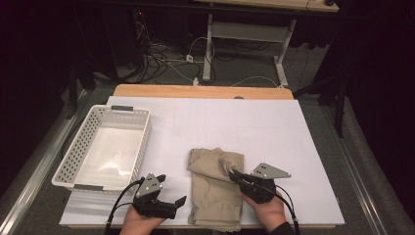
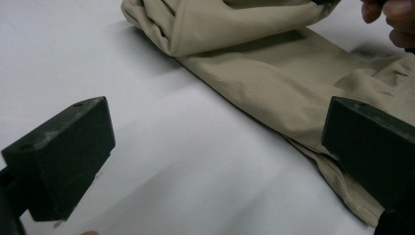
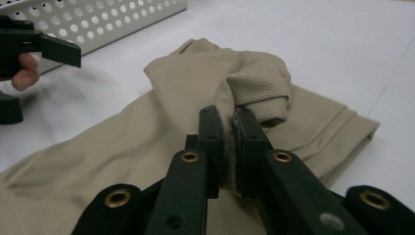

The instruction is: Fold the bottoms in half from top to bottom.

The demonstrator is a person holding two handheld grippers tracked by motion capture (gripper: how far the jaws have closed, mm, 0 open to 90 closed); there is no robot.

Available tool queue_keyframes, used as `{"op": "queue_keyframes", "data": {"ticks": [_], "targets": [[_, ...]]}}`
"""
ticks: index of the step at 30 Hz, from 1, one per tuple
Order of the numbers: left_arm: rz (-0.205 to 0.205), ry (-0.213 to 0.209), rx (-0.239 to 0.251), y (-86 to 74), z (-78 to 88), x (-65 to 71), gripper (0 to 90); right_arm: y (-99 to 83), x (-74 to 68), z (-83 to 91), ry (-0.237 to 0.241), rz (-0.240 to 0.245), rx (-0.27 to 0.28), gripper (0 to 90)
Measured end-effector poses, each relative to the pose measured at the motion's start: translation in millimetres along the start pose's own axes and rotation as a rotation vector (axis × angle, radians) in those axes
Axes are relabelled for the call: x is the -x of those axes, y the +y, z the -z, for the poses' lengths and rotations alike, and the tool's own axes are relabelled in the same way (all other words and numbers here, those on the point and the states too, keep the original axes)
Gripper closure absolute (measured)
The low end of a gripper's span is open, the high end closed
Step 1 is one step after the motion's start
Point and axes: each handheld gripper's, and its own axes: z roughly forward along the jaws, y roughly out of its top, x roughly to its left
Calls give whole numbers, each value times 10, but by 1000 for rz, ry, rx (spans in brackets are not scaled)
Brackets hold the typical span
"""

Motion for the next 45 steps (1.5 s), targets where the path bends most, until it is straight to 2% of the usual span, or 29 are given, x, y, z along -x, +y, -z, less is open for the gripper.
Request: {"op": "queue_keyframes", "data": {"ticks": [7, 11, 12, 15, 16, 18, 20, 23, 24, 25, 26, 27, 28, 29, 30, 31, 32, 33, 35, 39, 40, 42, 45], "targets": [[6, -1, -2, 2, -3, -4, 0, -113, -8, 85, 13, -20, -26, 851], [23, 2, -5, 6, -5, -17, 2, -169, -47, 26, -1, 1, -94, 844], [35, 1, -13, 13, -13, -29, 2, -178, -47, 3, -6, 3, -113, 842], [40, 4, -25, 23, -25, -36, 14, -175, -50, -4, -14, 14, -115, 842], [42, 4, -45, 45, -47, -38, 22, -176, -50, -3, -15, 13, -114, 842], [29, 10, -79, 84, -88, -37, 43, -177, -50, 1, -16, 7, -113, 841], [26, 4, -85, 106, -113, -36, 80, -178, -50, 3, -17, 5, -113, 841], [16, 5, -100, 256, -250, -14, 149, -180, -56, 3, -21, 13, -112, 837], [16, 5, -100, 256, -250, -14, 189, -180, -56, 4, -21, 12, -109, 836], [12, 18, -96, 304, -286, 3, 189, -180, -56, 4, -21, 12, -109, 836], [5, 34, -90, 417, -357, 40, 283, -180, -48, 5, -20, 6, -105, 835], [5, 34, -90, 417, -357, 40, 323, -180, -48, 5, -20, 6, -105, 835], [3, 41, -83, 521, -422, 65, 382, -182, -41, 9, -19, 0, -103, 834], [3, 41, -83, 521, -422, 65, 419, -182, -41, 9, -19, 0, -103, 834], [27, 37, -73, 651, -516, 67, 458, -182, -39, 11, -18, 1, -101, 834], [27, 37, -73, 651, -516, 67, 474, -182, -39, 11, -18, 1, -101, 834], [31, 46, -78, 760, -618, 65, 500, -183, -41, 12, -20, 1, -101, 833], [31, 46, -78, 760, -618, 65, 516, -184, -43, 11, -22, 1, -100, 833], [16, 62, -124, 904, -793, 74, 532, -184, -43, 13, -21, 2, -99, 833], [3, 67, -169, 996, -976, 107, 531, -185, -38, 15, -20, 1, -98, 833], [9, 39, -212, 1033, -1089, 120, 531, -185, -39, 15, -20, 2, -97, 833], [17, 32, -254, 1046, -1183, 118, 552, -185, -40, 15, -21, 3, -97, 833], [-4, 22, -285, 1031, -1271, 126, 597, -185, -42, 16, -21, 3, -96, 832]]}}
